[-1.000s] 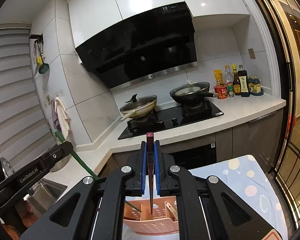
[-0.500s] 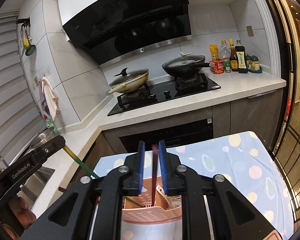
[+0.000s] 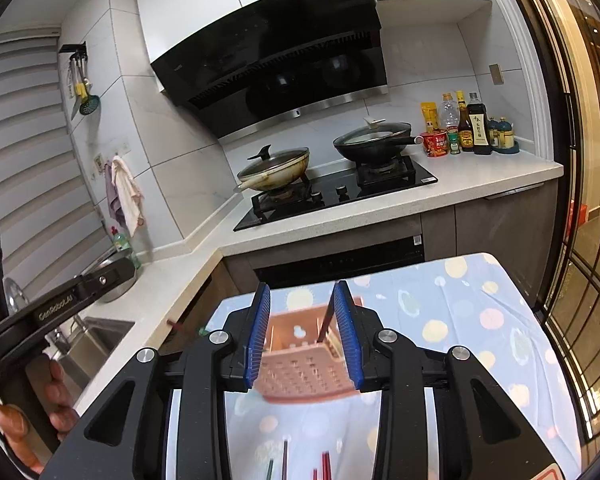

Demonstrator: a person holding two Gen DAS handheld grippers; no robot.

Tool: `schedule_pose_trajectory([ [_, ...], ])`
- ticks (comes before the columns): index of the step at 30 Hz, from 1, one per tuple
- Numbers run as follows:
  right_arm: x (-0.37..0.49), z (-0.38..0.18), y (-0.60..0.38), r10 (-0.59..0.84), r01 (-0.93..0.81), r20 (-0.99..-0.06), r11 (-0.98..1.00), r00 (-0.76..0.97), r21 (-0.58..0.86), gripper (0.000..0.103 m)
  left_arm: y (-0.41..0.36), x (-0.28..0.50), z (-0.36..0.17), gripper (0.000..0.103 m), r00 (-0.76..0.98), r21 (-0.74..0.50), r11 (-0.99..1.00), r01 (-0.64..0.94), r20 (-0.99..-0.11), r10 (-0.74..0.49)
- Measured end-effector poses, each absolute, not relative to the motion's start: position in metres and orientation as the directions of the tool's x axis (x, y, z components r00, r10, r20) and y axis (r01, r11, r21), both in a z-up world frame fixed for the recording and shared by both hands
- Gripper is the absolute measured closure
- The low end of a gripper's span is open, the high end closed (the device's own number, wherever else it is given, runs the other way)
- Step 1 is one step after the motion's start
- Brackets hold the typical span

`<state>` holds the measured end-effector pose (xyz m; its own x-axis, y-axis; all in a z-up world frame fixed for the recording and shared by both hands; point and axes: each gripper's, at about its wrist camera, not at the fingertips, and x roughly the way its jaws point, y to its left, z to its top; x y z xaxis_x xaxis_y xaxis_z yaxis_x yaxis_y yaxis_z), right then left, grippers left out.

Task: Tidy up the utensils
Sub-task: 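Open the right gripper to drop the red chopstick in the holder while the left withdraws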

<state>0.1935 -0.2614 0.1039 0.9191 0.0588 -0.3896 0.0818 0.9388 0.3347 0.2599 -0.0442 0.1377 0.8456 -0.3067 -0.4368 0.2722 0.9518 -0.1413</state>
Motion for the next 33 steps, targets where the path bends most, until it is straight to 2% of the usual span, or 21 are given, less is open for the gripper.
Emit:
schedule_pose_trajectory([
  [12,0.093,0.06,-0.236,0.089,0.09,-0.503,0.943,0.86,0.32,0.07,-0.034,0.176,0.108,0.056,0.8,-0.104,0.948,0.301,-0.513,-0.311],
  [18,0.054,0.024,-0.232,0.108,0.125,-0.58,0.929,0.807,0.348,0.07,-0.025,0.138,0.068,0.056,0.764,-0.082,0.953,0.292,-0.58,-0.284],
  [26,0.019,-0.036,-0.21,0.085,0.155,-0.7,0.95,0.71,0.272,0.07,-0.017,0.104,-0.001,0.056,0.668,-0.066,0.955,0.288,-0.701,-0.25],
  [33,0.005,-0.072,-0.198,0.084,0.157,-0.748,0.956,0.658,0.246,0.07,-0.015,0.075,-0.048,0.056,0.607,-0.051,0.952,0.303,-0.76,-0.234],
])
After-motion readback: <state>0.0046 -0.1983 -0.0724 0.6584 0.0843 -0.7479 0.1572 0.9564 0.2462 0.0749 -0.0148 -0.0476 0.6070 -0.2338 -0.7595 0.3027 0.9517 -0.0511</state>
